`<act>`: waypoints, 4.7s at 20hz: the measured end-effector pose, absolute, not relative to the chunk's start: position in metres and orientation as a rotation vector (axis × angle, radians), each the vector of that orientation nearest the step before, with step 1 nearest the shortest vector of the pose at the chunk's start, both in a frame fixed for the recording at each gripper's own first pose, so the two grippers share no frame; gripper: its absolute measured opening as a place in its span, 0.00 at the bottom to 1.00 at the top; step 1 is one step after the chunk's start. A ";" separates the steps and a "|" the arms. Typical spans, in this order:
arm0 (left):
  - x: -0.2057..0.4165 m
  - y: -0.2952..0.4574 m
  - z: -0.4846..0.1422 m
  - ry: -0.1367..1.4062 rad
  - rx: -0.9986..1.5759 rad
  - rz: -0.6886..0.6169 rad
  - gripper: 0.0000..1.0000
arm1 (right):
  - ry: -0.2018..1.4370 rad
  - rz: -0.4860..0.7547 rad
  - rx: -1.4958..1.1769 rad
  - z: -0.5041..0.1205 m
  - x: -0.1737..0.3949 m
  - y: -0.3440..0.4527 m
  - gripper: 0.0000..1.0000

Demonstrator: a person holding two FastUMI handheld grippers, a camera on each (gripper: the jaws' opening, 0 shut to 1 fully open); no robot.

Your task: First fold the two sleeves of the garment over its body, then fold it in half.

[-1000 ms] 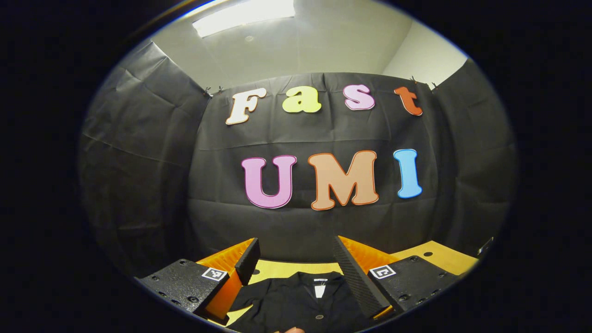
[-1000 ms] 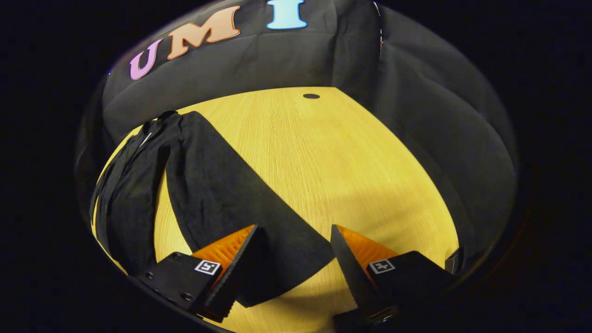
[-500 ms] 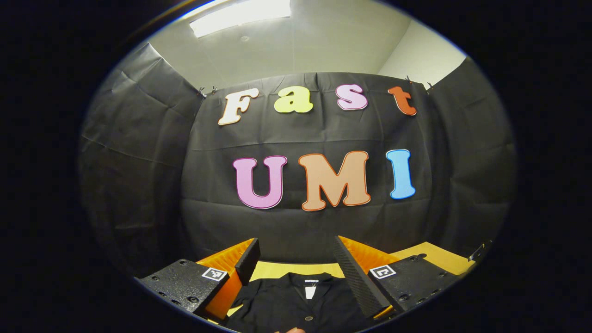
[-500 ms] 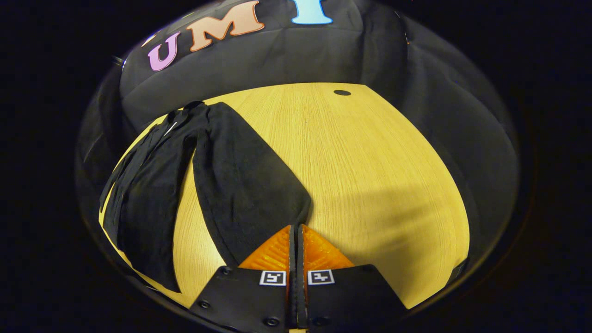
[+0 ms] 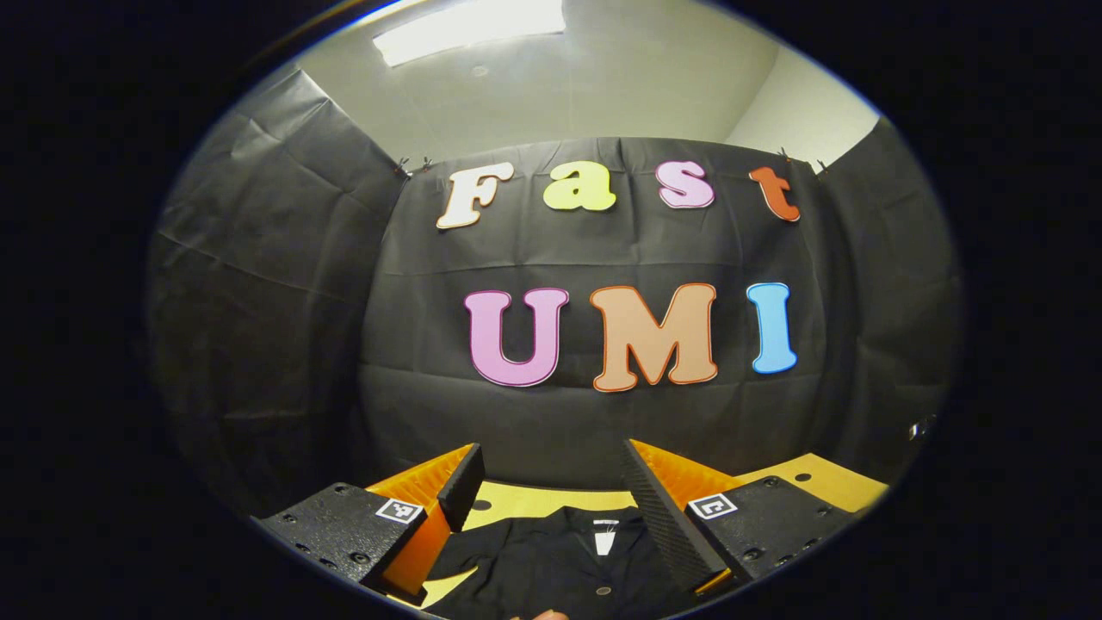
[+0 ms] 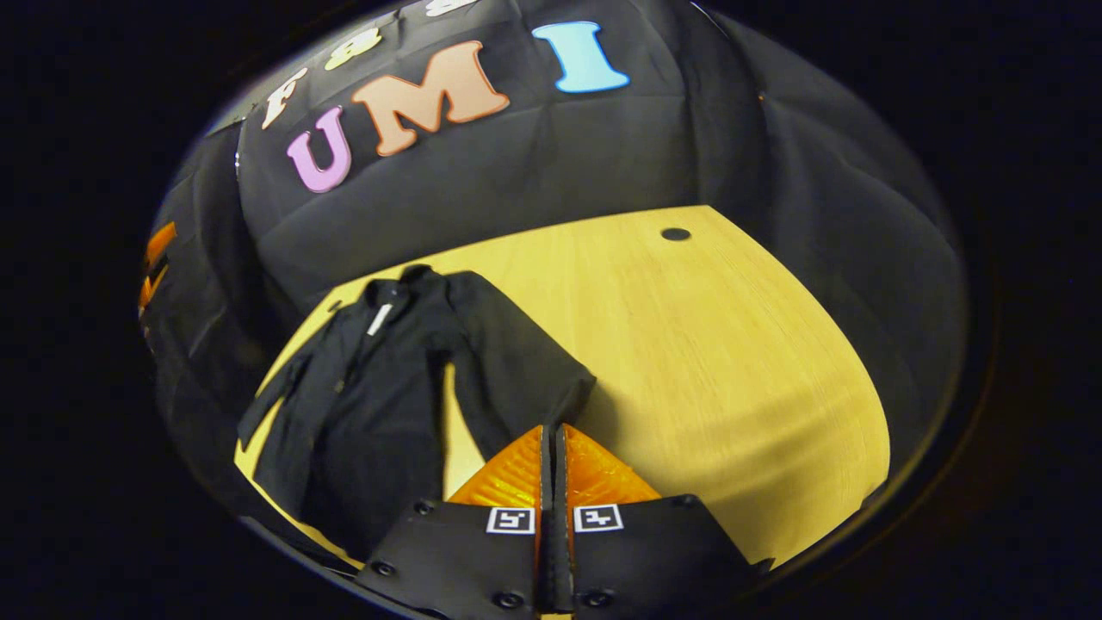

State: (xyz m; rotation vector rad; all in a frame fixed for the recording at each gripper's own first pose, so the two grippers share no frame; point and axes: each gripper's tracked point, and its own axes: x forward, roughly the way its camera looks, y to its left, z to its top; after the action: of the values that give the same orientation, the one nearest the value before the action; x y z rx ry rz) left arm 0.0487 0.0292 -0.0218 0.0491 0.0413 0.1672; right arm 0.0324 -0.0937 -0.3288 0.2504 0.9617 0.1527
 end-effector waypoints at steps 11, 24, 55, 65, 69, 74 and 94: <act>0.027 0.144 -0.012 0.020 0.040 0.229 0.99 | 0.771 0.316 0.225 -0.236 0.097 0.070 0.02; 0.003 0.244 -0.037 0.059 0.011 0.287 0.95 | 0.766 0.446 0.148 -0.243 0.130 0.247 0.02; -0.029 0.350 -0.170 0.334 0.015 0.329 0.96 | 0.420 0.397 0.073 -0.169 0.140 0.307 0.97; -0.069 0.355 -0.310 0.676 -0.008 0.335 0.97 | 0.471 0.389 0.060 -0.177 0.116 0.285 0.97; -0.079 0.364 -0.344 0.766 -0.005 0.352 0.97 | 0.477 0.378 0.061 -0.176 0.114 0.280 1.00; -0.109 0.373 -0.387 0.912 0.006 0.381 0.97 | 0.494 0.372 0.060 -0.179 0.118 0.282 0.97; -0.115 0.386 -0.387 0.868 0.085 0.451 0.78 | 0.507 0.404 0.027 -0.179 0.115 0.288 0.97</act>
State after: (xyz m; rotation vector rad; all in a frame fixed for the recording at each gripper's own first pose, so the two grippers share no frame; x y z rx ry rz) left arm -0.1154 0.3861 -0.3868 0.0850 0.8685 0.4512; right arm 0.1153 0.2878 -0.1788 0.0274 0.5067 0.4044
